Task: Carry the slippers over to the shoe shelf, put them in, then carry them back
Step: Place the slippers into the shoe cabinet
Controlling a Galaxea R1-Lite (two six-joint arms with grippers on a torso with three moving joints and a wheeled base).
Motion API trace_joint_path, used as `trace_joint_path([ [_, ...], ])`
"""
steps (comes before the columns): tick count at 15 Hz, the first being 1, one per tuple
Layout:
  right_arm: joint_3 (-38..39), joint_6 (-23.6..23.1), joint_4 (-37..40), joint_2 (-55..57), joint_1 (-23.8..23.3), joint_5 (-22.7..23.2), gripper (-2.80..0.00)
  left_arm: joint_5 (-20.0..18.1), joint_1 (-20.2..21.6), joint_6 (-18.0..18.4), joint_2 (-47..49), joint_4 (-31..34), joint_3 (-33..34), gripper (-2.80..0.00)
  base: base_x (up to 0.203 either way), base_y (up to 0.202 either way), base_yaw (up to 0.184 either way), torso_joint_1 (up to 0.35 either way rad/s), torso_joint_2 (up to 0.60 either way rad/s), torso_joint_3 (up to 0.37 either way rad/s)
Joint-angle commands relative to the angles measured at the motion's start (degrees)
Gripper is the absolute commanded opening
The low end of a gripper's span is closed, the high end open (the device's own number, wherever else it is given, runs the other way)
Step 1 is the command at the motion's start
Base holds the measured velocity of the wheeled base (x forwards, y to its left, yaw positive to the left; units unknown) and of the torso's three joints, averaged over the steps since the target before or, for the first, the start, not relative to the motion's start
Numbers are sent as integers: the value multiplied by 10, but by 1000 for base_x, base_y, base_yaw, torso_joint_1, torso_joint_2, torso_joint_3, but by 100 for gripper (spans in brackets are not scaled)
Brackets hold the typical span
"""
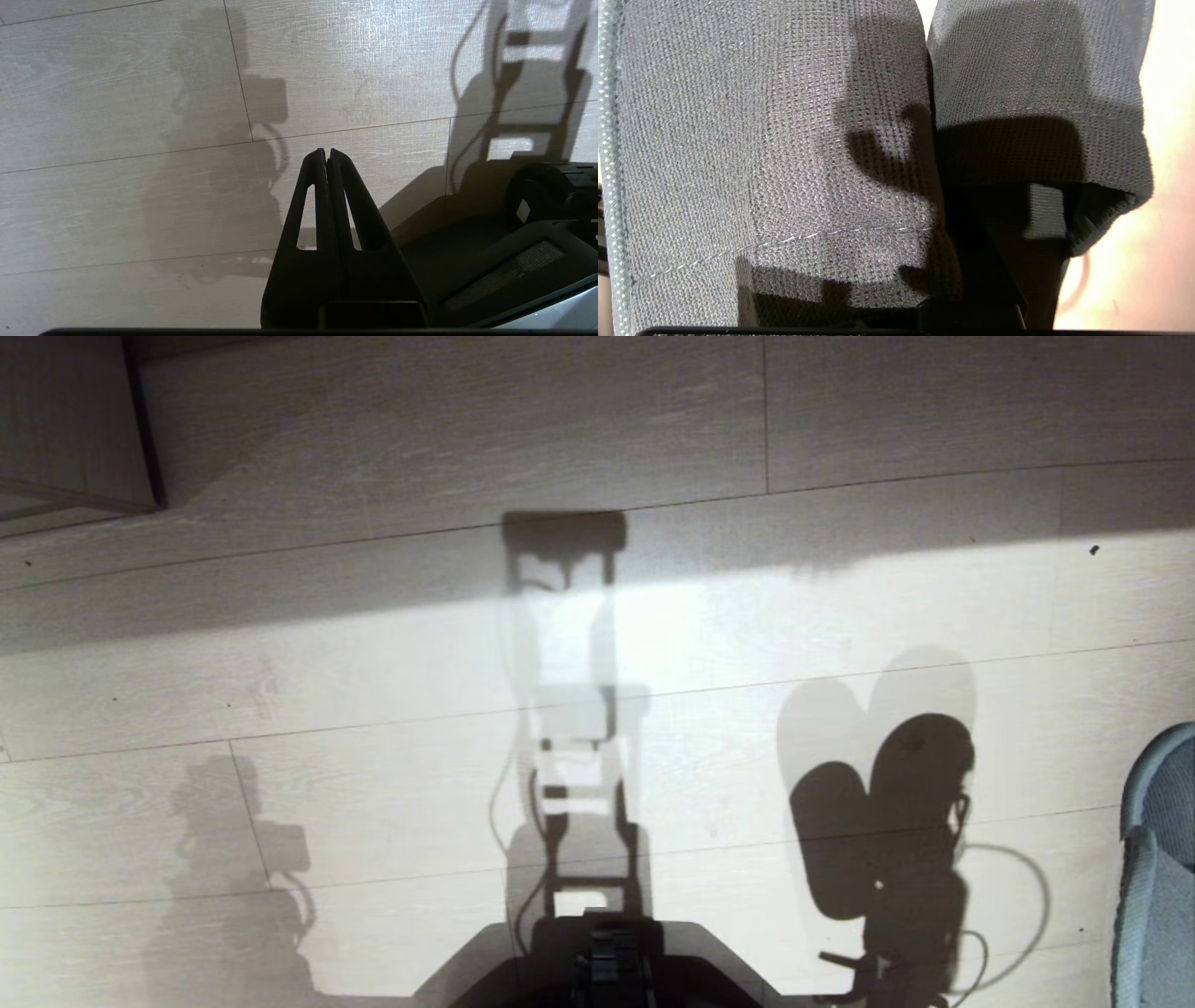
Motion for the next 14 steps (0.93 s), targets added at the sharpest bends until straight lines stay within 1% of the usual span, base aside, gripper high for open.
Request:
trace_joint_path([
  [1, 14, -1, 11, -8, 1, -33, -280, 0, 1, 0, 0, 0, 0, -280, 0, 0, 0, 0, 0, 0],
  [4, 14, -4, 42, -8, 1, -58, -280, 0, 0, -1, 0, 0, 0, -280, 0, 0, 0, 0, 0, 0],
  [6, 14, 1, 48, -8, 1, -74, -280, 0, 1, 0, 0, 0, 0, -280, 0, 0, 0, 0, 0, 0],
  [8, 14, -1, 52, -18, 3, -76, -280, 0, 1, 0, 0, 0, 0, -280, 0, 0, 0, 0, 0, 0],
  [10, 14, -2, 85, -73, 11, -79, -280, 0, 0, 0, 0, 0, 0, -280, 0, 0, 0, 0, 0, 0],
  [12, 14, 7, 120, -87, 15, -113, -280, 0, 1, -1, 0, 0, 0, -280, 0, 0, 0, 0, 0, 0],
  [13, 14, 7, 132, -109, 15, -116, -280, 0, 0, -1, 0, 0, 0, -280, 0, 0, 0, 0, 0, 0],
  [14, 14, 6, 161, -129, 16, -119, -280, 0, 1, -1, 0, 0, 0, -280, 0, 0, 0, 0, 0, 0],
])
